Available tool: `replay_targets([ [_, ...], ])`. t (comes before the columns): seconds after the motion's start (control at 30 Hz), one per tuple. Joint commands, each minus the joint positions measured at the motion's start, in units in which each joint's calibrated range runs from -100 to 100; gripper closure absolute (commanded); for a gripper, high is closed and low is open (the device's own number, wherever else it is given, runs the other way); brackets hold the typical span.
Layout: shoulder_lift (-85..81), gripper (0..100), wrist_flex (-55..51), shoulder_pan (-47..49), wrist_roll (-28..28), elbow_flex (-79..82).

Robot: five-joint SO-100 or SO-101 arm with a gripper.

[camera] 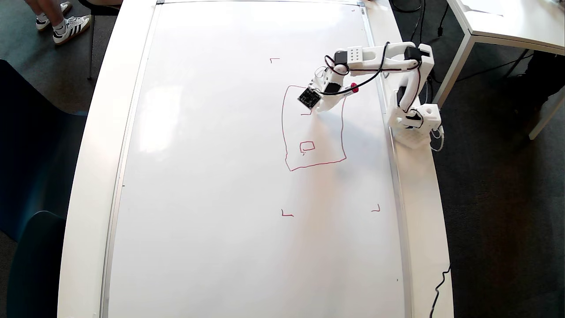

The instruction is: Draw on a whiteboard a robot head using a pen attached to the gripper

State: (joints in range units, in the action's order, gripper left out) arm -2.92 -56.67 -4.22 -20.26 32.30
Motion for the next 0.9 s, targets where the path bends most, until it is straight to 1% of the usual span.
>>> replay_targets([
  [0.0,-0.56,99,-0.15,-1.19,0.32,0.43],
  [0.33,0.20,99,0.46,-0.53,0.26,-0.75],
  [0.53,0.20,99,5.67,-0.53,0.37,-1.02],
  [0.87,0.28,99,9.58,0.50,0.37,-0.75],
])
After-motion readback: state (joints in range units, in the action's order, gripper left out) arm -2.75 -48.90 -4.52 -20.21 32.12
